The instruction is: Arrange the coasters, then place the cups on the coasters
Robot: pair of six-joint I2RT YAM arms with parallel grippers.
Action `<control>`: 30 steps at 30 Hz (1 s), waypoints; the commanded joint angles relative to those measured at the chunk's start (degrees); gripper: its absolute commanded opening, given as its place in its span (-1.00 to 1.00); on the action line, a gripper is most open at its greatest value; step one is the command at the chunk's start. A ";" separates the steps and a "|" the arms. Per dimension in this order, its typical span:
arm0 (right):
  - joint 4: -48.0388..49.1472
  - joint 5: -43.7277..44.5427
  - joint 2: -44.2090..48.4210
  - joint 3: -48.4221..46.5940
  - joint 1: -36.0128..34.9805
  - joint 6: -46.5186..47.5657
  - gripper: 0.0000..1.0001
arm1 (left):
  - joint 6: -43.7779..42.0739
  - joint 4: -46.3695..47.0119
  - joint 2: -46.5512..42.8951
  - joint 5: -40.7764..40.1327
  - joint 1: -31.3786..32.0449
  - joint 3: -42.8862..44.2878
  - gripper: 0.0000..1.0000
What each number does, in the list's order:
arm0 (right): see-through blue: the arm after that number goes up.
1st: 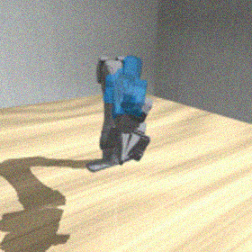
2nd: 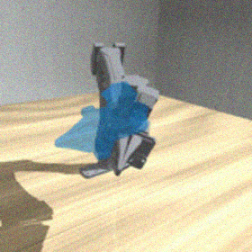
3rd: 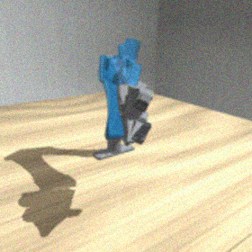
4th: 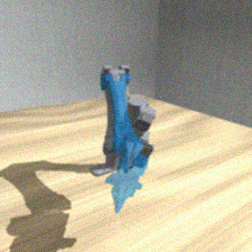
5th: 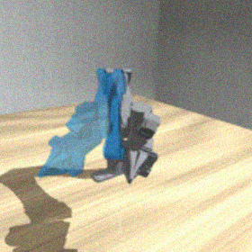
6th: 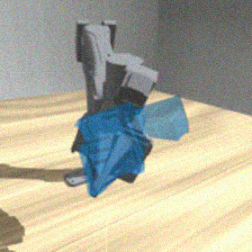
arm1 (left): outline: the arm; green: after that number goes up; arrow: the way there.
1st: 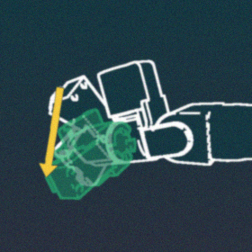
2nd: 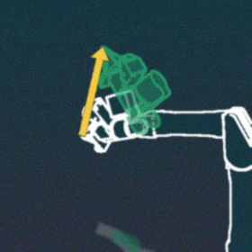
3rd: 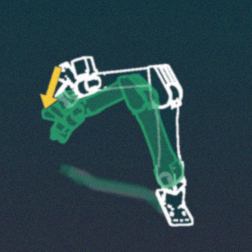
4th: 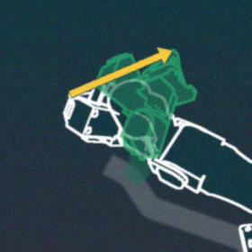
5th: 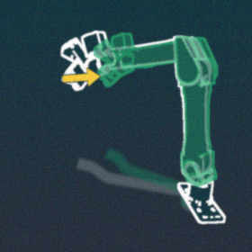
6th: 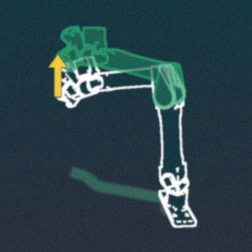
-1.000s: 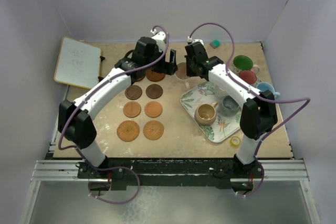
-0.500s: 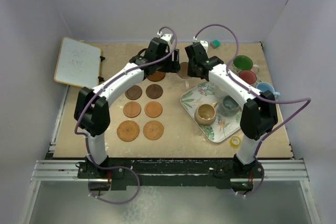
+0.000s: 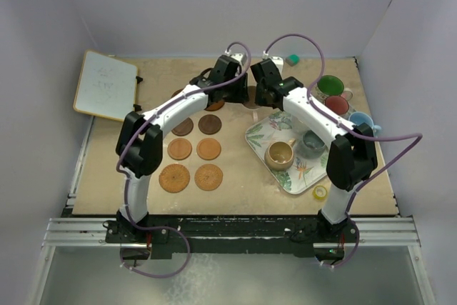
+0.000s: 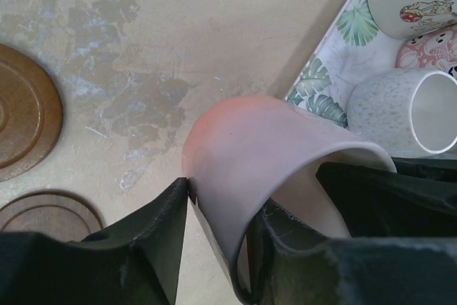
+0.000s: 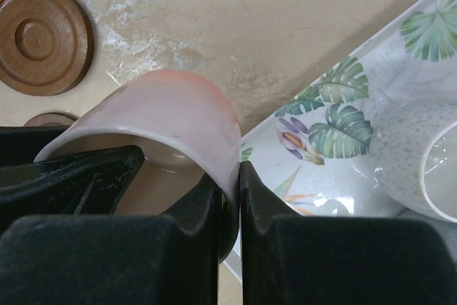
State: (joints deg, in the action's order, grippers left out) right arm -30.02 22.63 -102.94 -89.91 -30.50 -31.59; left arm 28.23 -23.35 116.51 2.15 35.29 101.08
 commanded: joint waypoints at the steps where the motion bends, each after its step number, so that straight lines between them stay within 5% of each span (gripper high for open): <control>1: 2.84 1.29 4.23 -3.83 -1.04 -1.61 -1.00 | 1.42 0.34 1.01 0.76 -0.30 3.37 -0.45; 10: 5.07 -5.83 5.38 -1.72 -1.20 -1.59 -1.00 | 0.59 0.54 3.10 3.00 -0.36 6.99 -0.94; 22: 6.01 -14.15 7.49 0.69 -0.77 -0.27 -1.00 | -1.06 0.49 -0.24 2.86 -1.50 5.92 -0.94; 30: 7.22 -19.59 9.89 0.50 -0.34 3.01 -0.60 | -4.03 2.44 -3.80 2.66 -4.69 1.45 -0.94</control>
State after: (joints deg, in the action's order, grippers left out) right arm -25.76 8.62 -96.47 -88.58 -30.39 -30.61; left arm 25.82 -27.42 119.90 3.22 32.45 102.96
